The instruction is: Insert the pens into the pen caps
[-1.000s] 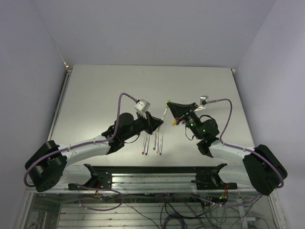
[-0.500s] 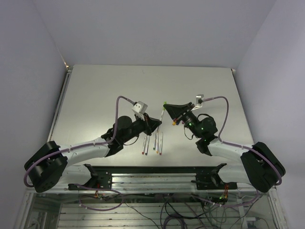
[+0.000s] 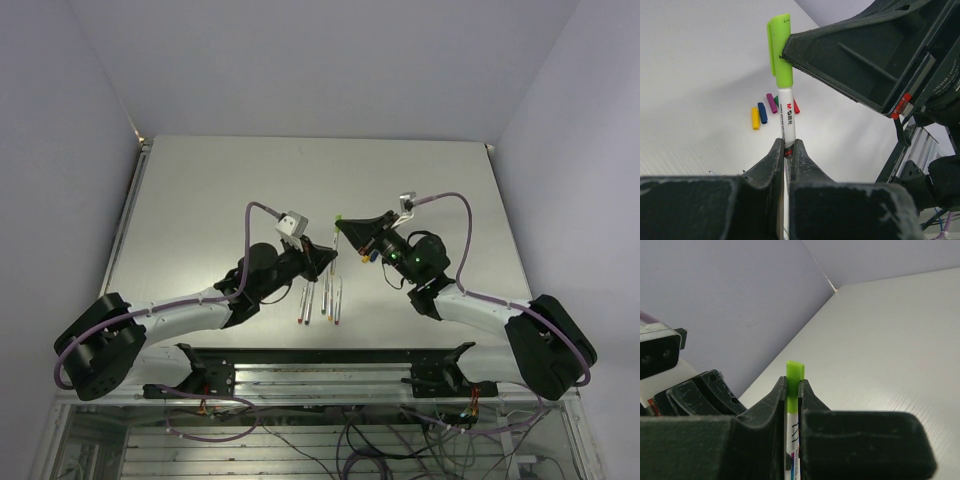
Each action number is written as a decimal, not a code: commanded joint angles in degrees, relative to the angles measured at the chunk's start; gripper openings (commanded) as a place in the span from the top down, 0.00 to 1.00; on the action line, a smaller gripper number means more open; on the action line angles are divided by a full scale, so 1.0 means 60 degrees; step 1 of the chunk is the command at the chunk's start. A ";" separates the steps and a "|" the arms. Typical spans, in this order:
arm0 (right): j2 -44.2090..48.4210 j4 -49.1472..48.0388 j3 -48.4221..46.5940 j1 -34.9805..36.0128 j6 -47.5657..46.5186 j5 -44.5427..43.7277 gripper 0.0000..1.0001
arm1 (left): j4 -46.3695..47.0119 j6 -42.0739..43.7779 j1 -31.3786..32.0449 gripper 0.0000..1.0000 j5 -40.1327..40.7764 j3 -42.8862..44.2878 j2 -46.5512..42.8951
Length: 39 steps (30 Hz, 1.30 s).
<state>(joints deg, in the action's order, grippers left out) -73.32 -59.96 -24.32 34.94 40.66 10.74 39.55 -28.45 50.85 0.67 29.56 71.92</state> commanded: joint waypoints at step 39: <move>-0.0402 0.6833 -0.3615 0.2078 -0.2451 -0.4115 0.73 | -0.1184 0.0891 -0.1012 0.93 0.0966 0.1121 -0.0358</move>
<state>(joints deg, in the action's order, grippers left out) -78.78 -28.64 -42.87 46.83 28.36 -8.34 30.17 -24.45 45.12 4.67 33.93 70.26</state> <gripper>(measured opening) 0.241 0.102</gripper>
